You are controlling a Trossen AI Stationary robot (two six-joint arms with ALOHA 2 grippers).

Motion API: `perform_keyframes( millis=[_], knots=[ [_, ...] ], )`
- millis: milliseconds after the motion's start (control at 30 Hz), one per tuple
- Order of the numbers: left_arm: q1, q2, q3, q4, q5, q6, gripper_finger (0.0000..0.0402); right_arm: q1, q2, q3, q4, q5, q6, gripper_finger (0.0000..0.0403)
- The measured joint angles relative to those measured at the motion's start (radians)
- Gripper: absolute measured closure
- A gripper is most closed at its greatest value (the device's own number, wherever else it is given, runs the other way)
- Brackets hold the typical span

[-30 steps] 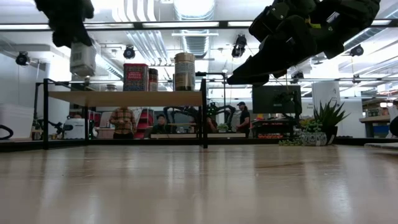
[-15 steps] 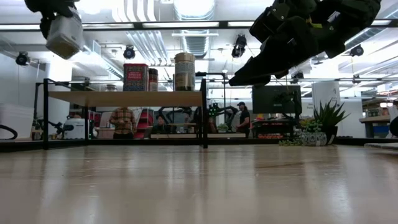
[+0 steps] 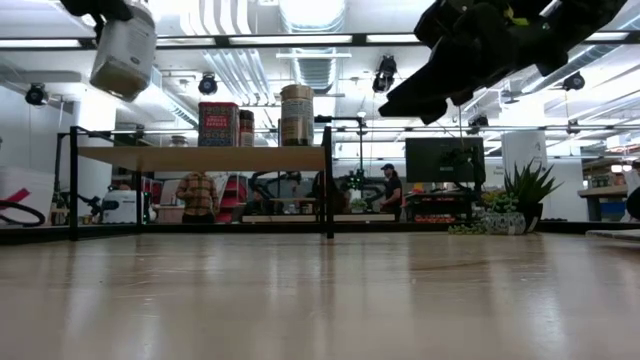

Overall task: Shelf spices
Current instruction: Remove the white seasoning bottle from the shelf

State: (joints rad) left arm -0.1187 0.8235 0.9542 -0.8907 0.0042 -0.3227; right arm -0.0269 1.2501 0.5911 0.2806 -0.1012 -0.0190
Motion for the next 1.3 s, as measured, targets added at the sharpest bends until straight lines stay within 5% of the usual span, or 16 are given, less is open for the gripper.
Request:
perform_keyframes(
  millis=[333,733,900,1300],
  knots=[
    [-0.249,0.238,-0.002,0.051,-0.278,-0.058,0.0161,0.0,-0.046,-0.03,-0.015,0.0,0.026,0.0217],
    [-0.32,0.432,-0.002,0.07,-0.346,-0.144,0.0161,0.003,-0.038,-0.059,-0.014,0.0,0.047,0.0217],
    [-0.34,0.453,-0.017,0.072,-0.437,-0.224,0.0161,0.003,-0.038,-0.062,-0.013,0.0,0.046,0.0217],
    [-0.35,0.47,-0.132,0.135,-0.442,-0.468,0.016,0.022,-0.038,-0.062,-0.006,-0.003,0.052,0.0217]
  ],
)
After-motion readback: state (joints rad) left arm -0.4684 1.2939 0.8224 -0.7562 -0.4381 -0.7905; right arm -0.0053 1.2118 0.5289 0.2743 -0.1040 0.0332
